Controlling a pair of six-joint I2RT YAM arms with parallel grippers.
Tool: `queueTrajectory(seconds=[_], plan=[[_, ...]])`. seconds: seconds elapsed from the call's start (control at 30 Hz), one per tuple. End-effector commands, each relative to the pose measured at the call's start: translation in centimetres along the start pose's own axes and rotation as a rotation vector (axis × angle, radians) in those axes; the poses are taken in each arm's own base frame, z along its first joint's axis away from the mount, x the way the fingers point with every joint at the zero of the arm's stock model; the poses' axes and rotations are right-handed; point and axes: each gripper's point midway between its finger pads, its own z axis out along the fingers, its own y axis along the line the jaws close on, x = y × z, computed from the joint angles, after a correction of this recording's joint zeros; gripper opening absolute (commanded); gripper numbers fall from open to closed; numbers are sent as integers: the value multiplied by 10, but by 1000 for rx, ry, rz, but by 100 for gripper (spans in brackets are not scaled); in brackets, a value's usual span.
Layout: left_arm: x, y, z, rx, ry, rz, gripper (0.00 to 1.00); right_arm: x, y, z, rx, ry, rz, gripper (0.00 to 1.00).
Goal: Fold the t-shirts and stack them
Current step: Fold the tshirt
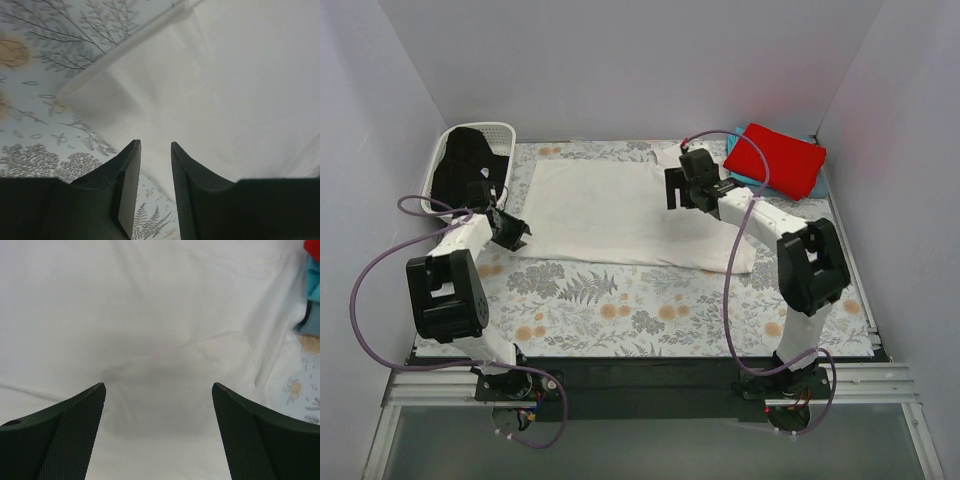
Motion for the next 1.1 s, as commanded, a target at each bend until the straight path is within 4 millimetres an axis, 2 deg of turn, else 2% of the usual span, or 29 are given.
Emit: queueTrajectory(seconds=[0.0, 0.03, 0.07, 0.1, 0.13, 0.17, 0.2, 0.23, 0.33, 0.37, 0.43, 0.47, 0.5, 0.6, 0.7, 0.93, 1.07], plan=[[-40, 20, -34, -88, -186, -69, 30, 2, -8, -57, -62, -6, 142, 93], [-45, 23, -37, -90, -208, -84, 30, 12, -8, -63, -79, 11, 163, 91], [-44, 28, -37, -90, -213, -87, 30, 38, -6, -66, -103, 67, 183, 89], [-45, 28, -37, -86, -210, -90, 30, 39, -5, -76, -123, 60, 198, 83], [-42, 29, -33, -92, -195, -88, 30, 63, -5, -78, -139, 112, 201, 82], [-40, 29, -31, -93, -185, -86, 29, 65, -6, -85, -145, 107, 216, 81], [-35, 35, -29, -115, -164, -94, 29, 88, -11, -95, -146, 147, 261, 75], [-35, 36, -29, -115, -163, -94, 29, 100, -13, -94, -137, 171, 257, 75], [-33, 43, -34, -125, -183, -108, 29, 113, -22, -106, -134, 180, 327, 73], [-31, 45, -37, -126, -188, -112, 29, 124, -32, -109, -120, 192, 353, 73], [-26, 51, -37, -146, -180, -127, 31, 134, -38, -113, -122, 209, 400, 72], [-24, 53, -38, -151, -177, -130, 31, 132, -46, -117, -116, 192, 430, 72], [-20, 59, -37, -165, -171, -135, 31, 145, -51, -118, -102, 213, 443, 72], [-14, 68, -32, -175, -167, -141, 33, 161, -71, -123, -59, 214, 502, 72], [-10, 67, -29, -164, -152, -145, 33, 175, -86, -125, -38, 228, 556, 72], [-12, 60, -29, -131, -147, -126, 33, 186, -108, -123, 9, 235, 626, 72], [-11, 58, -29, -121, -141, -118, 33, 190, -120, -115, 38, 226, 666, 70]])
